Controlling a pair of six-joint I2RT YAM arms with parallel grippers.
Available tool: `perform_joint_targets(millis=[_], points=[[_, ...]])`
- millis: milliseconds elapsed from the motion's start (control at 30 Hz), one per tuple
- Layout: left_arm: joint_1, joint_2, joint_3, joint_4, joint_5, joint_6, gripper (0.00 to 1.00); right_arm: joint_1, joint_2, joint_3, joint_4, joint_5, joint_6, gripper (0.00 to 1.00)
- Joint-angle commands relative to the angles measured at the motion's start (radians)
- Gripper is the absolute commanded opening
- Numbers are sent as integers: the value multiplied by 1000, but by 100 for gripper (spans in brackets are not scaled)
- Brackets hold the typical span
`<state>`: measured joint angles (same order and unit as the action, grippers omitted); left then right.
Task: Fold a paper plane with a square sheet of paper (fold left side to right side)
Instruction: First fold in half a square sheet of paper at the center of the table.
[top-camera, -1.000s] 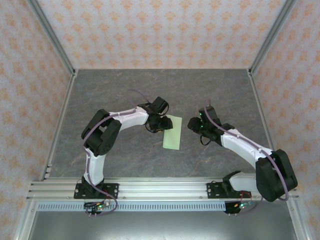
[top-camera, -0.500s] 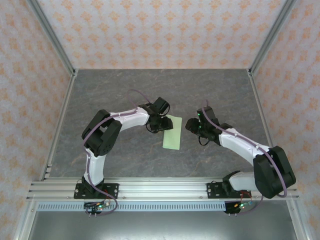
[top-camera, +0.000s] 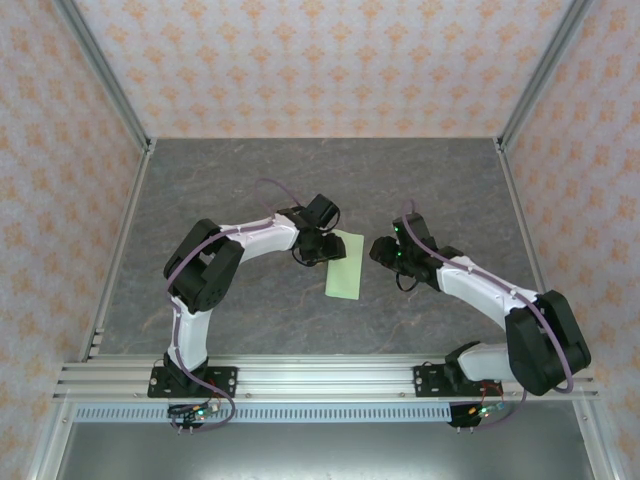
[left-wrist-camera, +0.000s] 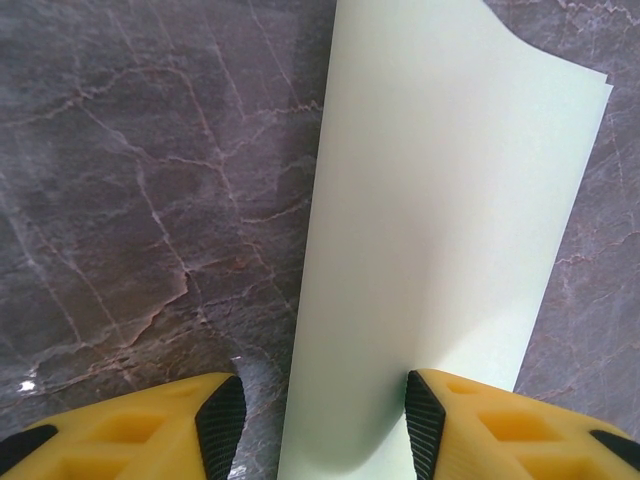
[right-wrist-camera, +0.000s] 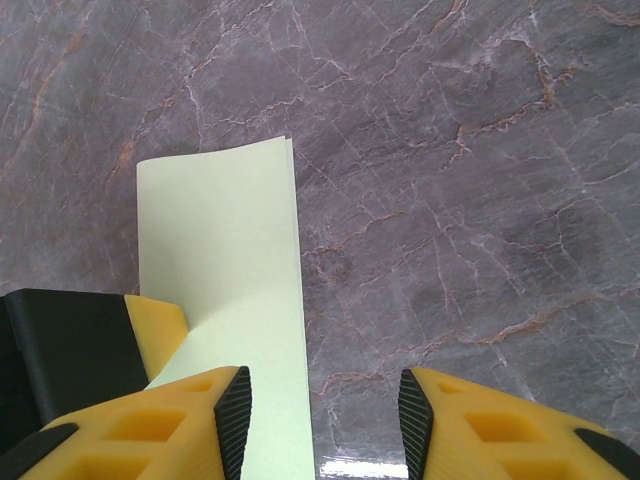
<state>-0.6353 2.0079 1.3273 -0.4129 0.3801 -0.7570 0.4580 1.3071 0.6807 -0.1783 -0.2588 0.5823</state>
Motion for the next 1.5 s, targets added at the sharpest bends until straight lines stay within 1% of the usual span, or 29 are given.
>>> perform_joint_targets(millis=[0, 367, 667, 1467], points=[[-30, 86, -32, -67, -9, 16, 50, 5, 10, -3, 17, 6, 8, 47], [-30, 88, -33, -65, -9, 19, 50, 7, 12, -3, 25, 1, 11, 47], [-32, 91, -33, -66, -9, 20, 50, 9, 31, -13, 79, -39, 42, 43], [-31, 104, -23, -69, -3, 41, 52, 12, 31, -17, 80, -37, 40, 43]])
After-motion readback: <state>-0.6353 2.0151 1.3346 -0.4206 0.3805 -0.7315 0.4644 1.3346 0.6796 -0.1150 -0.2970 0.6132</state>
